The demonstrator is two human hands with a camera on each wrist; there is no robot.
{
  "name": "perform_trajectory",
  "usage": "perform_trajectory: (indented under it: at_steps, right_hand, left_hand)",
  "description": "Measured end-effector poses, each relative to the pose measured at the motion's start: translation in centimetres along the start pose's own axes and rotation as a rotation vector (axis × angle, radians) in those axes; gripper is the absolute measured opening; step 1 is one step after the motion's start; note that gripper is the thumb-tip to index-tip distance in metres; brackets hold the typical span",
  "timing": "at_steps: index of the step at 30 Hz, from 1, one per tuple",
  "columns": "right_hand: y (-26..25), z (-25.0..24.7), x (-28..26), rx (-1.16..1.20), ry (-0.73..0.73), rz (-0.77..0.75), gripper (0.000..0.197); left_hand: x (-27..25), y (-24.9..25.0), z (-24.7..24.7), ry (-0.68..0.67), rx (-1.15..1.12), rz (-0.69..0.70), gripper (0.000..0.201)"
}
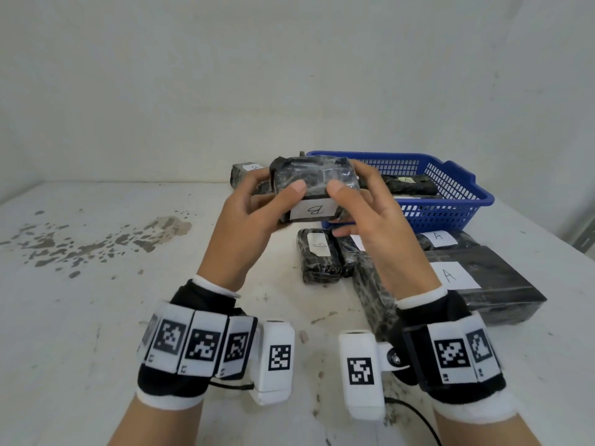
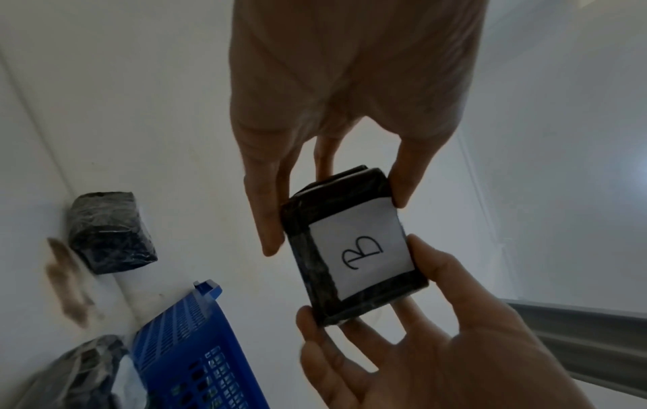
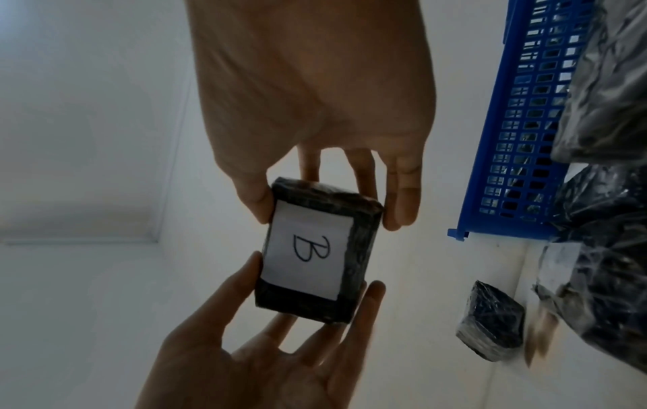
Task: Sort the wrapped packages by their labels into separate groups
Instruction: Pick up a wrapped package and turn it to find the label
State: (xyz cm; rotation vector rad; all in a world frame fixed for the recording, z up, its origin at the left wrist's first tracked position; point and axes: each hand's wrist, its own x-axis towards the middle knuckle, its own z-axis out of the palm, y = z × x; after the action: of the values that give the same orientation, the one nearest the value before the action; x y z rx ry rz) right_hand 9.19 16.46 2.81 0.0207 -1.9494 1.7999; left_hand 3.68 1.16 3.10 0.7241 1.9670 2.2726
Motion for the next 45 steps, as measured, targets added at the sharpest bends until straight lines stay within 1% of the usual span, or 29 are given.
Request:
perform_trajectory:
  at_steps: [3,6,9,11,14,18,21,23,26,28,30,31,34,37,38,40,43,45]
  right_hand:
    - [0.0,-0.1,-0.1,-0.039,-0.021,-0.009,0.038]
    - [0.2,0.0,-0.1,-0.025,-0.026,-0.017,0.042]
    - [0.7,0.0,0.0,-0.047,-0.026,-0.03,0.049]
    - [0.8,0.1,0.0,-0.074,-0.031,-0.04,0.052]
    - [0.6,0.1,-0.1,-0.072,-0.047,-0.028,0.059]
    - [0.2,-0.1,-0.1,-0.052,-0.054,-0.048,0.045]
    - [0.2,-0.2,-0.2,-0.022,-0.05,-0.054,0.026]
    - [0.3,-0.1,-0.2,-0.019,-0.051,-0.059,0.015]
    - [0.3,-0.1,-0.1,-0.03,-0.044,-0.056,0.011]
    - [0.2,-0.3,-0.2,-0.025,-0.061,-0.052,0.006]
    - [-0.1,-0.4,-0.4,-0.012,-0.075,-0.051,0.012]
    - [-0.1,-0.4,-0.4,-0.002,-0.078,-0.052,0.019]
    - [-0.2,-0.1,-0.5,0.054,-0.083,-0.048,0.046]
    - [-0.1,0.0,-0.5,0.053,-0.064,-0.029,0.061]
    - [-0.1,-0.1,-0.5,0.05,-0.057,-0.03,0.063]
    - [-0.1,-0.3,-0.5,0.048,-0.045,-0.035,0.06]
    - [-0.2,-0.3,-0.6,-0.009,-0.056,-0.041,0.056]
    - [-0.3,-0.3,-0.7,-0.003,-0.071,-0.025,0.055]
  left_hand:
    - [0.0,-0.1,0.0,-0.021,0.02,0.02,0.051]
    - [-0.1,0.1,0.1,-0.019,0.007,0.067,0.043]
    - [-0.2,0.1,0.2,-0.012,0.01,0.076,0.043]
    - [-0.1,0.1,0.2,-0.013,0.016,0.083,0.038]
    - [-0.1,0.1,0.1,-0.01,0.022,0.112,0.042]
    - [-0.1,0.1,0.0,-0.01,0.037,0.123,0.037]
    - [-0.1,0.2,0.0,-0.019,0.05,0.122,0.034]
    - [-0.2,0.1,0.0,-0.03,0.062,0.109,0.037]
    - [-0.2,0.1,-0.2,-0.061,0.081,0.095,0.037]
    - [-0.3,0.1,-0.3,-0.071,0.075,0.071,0.05]
    - [-0.2,0.1,-0.2,-0.05,0.027,0.032,0.068]
    - [-0.1,0.0,-0.2,-0.034,0.005,0.029,0.072]
    - [0.1,-0.1,-0.3,-0.008,-0.037,0.055,0.07]
    - [0.1,-0.1,-0.4,-0.046,-0.061,0.058,0.061]
    - [0.1,-0.1,-0.4,-0.059,-0.052,0.061,0.058]
    - [0.0,-0.1,-0.4,-0.061,-0.013,0.076,0.051]
    - [-0.1,0.0,-0.4,-0.04,0.046,0.087,0.047]
    - [-0.2,0.1,-0.3,-0.052,0.063,0.08,0.044]
